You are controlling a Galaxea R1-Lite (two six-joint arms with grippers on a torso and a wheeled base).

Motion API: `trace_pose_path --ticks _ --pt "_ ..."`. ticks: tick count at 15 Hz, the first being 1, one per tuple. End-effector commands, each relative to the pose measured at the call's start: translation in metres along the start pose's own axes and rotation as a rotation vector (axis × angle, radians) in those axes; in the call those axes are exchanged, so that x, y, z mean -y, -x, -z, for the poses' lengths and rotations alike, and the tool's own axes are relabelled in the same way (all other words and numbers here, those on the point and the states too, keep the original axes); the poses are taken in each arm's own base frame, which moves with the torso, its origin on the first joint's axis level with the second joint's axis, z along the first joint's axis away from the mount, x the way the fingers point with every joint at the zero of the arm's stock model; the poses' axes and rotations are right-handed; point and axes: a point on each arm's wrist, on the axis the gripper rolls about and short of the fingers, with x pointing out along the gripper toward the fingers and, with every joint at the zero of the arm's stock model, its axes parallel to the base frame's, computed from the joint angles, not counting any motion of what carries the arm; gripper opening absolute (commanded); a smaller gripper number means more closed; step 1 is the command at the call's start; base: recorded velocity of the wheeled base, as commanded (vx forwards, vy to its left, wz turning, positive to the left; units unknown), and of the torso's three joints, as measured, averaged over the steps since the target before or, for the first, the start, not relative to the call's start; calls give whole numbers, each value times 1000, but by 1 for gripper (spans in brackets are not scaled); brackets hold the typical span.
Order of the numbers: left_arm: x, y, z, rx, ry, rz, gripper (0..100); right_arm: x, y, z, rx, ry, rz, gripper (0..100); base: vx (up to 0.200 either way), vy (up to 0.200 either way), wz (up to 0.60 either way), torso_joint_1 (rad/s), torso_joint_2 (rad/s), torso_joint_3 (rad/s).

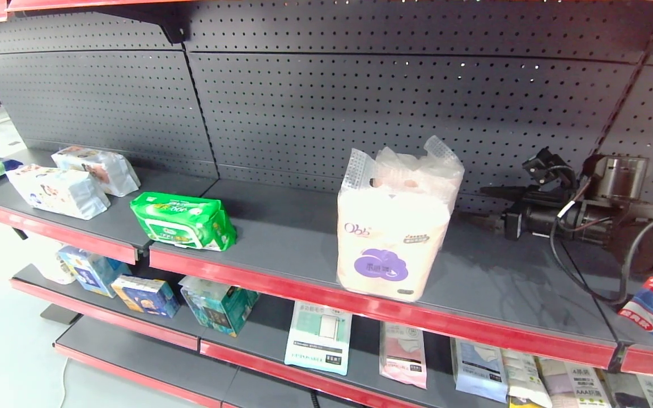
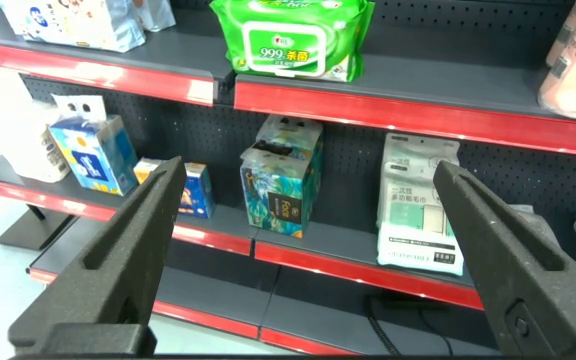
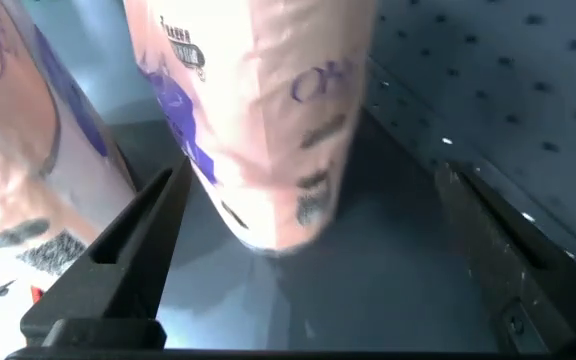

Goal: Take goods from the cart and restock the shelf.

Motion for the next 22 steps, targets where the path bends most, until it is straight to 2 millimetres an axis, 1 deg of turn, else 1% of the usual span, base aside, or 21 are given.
trace_pose_path --ticks 1,3,4,5,8,10,11,12,13,16,17,20,22 --pt "0 0 0 0 0 0 100 -1 17 -12 19 19 37 100 0 0 0 0 0 0" --pt "0 0 0 0 0 0 100 -4 25 -14 18 20 51 100 0 0 0 0 0 0" --pt "0 0 0 0 0 0 100 -7 34 -16 17 19 67 100 0 0 0 0 0 0" --pt "0 0 0 0 0 0 100 -8 36 -18 19 20 73 100 0 0 0 0 0 0" --pt "0 0 0 0 0 0 100 -19 56 -32 33 40 135 100 0 0 0 0 0 0" --pt "0 0 0 0 0 0 100 -26 65 -36 34 47 161 100 0 0 0 0 0 0" --pt "0 0 0 0 0 0 100 -32 75 -39 37 51 187 100 0 0 0 0 0 0" --pt "0 0 0 -2 0 0 100 -33 78 -40 38 53 197 100 0 0 0 0 0 0" --pt "0 0 0 0 0 0 100 -41 89 -45 37 61 245 100 0 0 0 0 0 0" --pt "0 0 0 0 0 0 100 -54 106 -51 21 42 348 100 0 0 0 0 0 0" --pt "0 0 0 0 0 0 100 -65 121 -57 1 13 446 100 0 0 0 0 0 0" --pt "0 0 0 -2 0 0 100 -85 146 -66 -26 -32 564 100 0 0 0 0 0 0" --pt "0 0 0 0 0 0 100 -98 160 -73 -2 -52 610 100 0 0 0 0 0 0"
